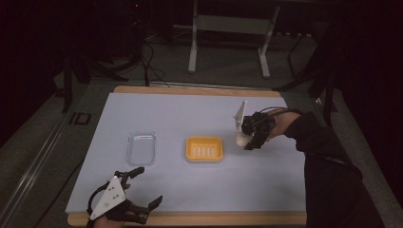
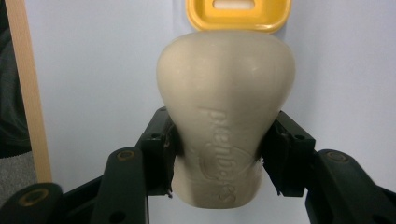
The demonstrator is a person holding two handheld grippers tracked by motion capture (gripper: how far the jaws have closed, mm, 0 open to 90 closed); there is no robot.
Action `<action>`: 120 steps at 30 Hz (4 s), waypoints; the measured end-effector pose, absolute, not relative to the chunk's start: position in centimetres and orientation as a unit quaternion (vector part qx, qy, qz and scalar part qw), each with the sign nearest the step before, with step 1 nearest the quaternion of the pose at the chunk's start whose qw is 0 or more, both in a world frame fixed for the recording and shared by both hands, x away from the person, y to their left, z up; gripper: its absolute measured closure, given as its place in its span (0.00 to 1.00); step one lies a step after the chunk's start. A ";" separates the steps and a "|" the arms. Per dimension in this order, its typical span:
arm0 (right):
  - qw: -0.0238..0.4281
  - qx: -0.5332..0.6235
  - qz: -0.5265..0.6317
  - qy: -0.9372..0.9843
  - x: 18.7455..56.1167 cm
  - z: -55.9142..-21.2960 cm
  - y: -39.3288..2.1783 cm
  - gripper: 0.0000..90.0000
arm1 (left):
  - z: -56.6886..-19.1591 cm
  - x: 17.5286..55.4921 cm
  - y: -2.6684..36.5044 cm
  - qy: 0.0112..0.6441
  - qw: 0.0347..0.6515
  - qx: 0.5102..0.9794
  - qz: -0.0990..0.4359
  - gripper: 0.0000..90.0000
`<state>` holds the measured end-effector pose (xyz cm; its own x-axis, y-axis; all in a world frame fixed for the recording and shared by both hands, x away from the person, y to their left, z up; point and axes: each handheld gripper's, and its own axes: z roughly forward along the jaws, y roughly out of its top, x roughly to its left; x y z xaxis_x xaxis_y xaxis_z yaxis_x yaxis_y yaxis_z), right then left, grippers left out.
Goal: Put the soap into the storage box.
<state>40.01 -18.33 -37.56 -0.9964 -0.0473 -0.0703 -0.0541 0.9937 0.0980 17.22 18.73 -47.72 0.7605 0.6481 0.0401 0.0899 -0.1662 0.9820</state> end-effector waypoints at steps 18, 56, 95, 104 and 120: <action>0.052 -0.038 0.044 0.997 40.8 -36.0 -14.9 0.55 | -47.7 17.3 18.7 0.253 0.593 0.728 0.233 0.02; 0.058 -0.073 0.044 0.995 40.7 -38.4 -7.3 0.55 | -47.7 17.2 18.7 0.247 0.595 0.729 0.230 0.02; 0.024 -0.078 0.132 0.988 42.6 -44.5 -8.6 0.55 | -47.6 17.2 18.7 0.245 0.593 0.732 0.229 0.02; 0.019 -0.068 0.127 0.989 43.0 -46.2 -8.6 0.55 | -47.6 17.2 18.7 0.245 0.593 0.732 0.229 0.02; 0.014 -0.056 0.120 0.991 43.1 -48.2 -7.9 0.55 | -47.7 17.2 18.7 0.243 0.592 0.733 0.228 0.02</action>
